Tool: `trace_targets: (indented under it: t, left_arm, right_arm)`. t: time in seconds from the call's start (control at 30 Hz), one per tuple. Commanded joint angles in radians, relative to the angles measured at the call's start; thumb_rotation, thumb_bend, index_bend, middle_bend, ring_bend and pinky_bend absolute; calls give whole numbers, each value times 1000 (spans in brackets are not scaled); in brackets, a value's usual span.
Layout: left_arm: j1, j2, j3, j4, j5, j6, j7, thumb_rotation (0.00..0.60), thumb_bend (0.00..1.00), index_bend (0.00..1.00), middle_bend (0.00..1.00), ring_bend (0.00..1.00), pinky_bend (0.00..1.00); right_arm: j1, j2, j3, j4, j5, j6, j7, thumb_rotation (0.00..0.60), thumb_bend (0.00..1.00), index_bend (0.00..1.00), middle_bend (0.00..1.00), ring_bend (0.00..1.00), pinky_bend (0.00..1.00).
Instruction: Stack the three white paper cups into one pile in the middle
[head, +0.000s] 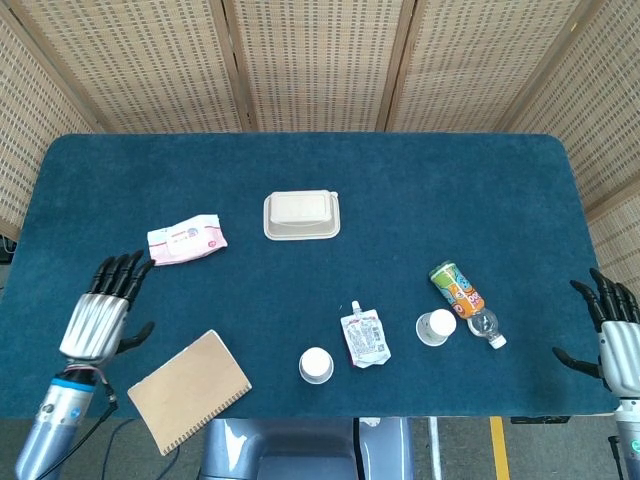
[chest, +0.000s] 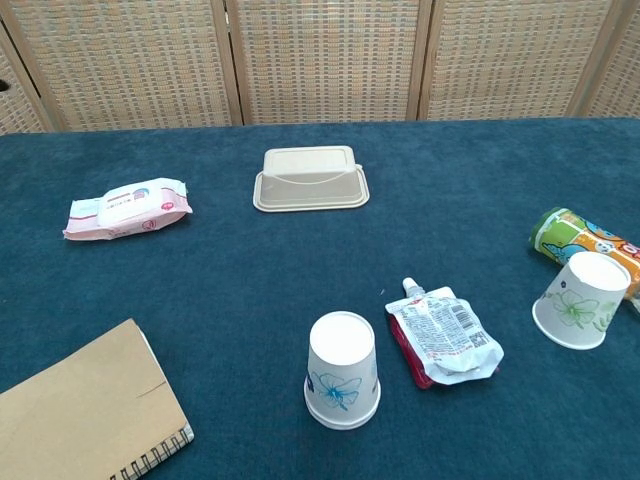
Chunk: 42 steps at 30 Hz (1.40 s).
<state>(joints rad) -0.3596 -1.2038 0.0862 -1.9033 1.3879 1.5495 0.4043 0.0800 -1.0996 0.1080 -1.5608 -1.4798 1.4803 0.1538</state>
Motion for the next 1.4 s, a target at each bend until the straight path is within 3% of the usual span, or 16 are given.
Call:
trace_targets:
  t: [0.03, 0.27, 0.6, 0.87, 1.4]
  left_arm:
    - [71, 29, 38, 54, 42, 57, -54, 600, 301, 56, 0, 0, 21]
    - [147, 63, 28, 127, 50, 104, -154, 600, 301, 56, 0, 0, 21]
    - [189, 105, -8, 176, 53, 86, -278, 600, 301, 56, 0, 0, 21]
    - [202, 109, -32, 180, 64, 61, -294, 600, 300, 57, 0, 0, 21]
    - [225, 108, -64, 182, 96, 42, -302, 600, 300, 64, 0, 0, 21]
  right_arm:
    - [16, -9, -2, -9, -7, -20, -18, 600, 65, 286, 64, 0, 0]
    - [103, -19, 10, -76, -7, -134, -120, 600, 71, 305, 88, 0, 0]
    - [249, -108, 53, -161, 148, -338, -347, 600, 107, 336, 86, 0, 0]
    - [280, -145, 44, -166, 213, -372, -413, 600, 143, 362, 86, 0, 0]
    - [302, -180, 18, -124, 264, -408, -400, 600, 151, 376, 85, 0, 0]
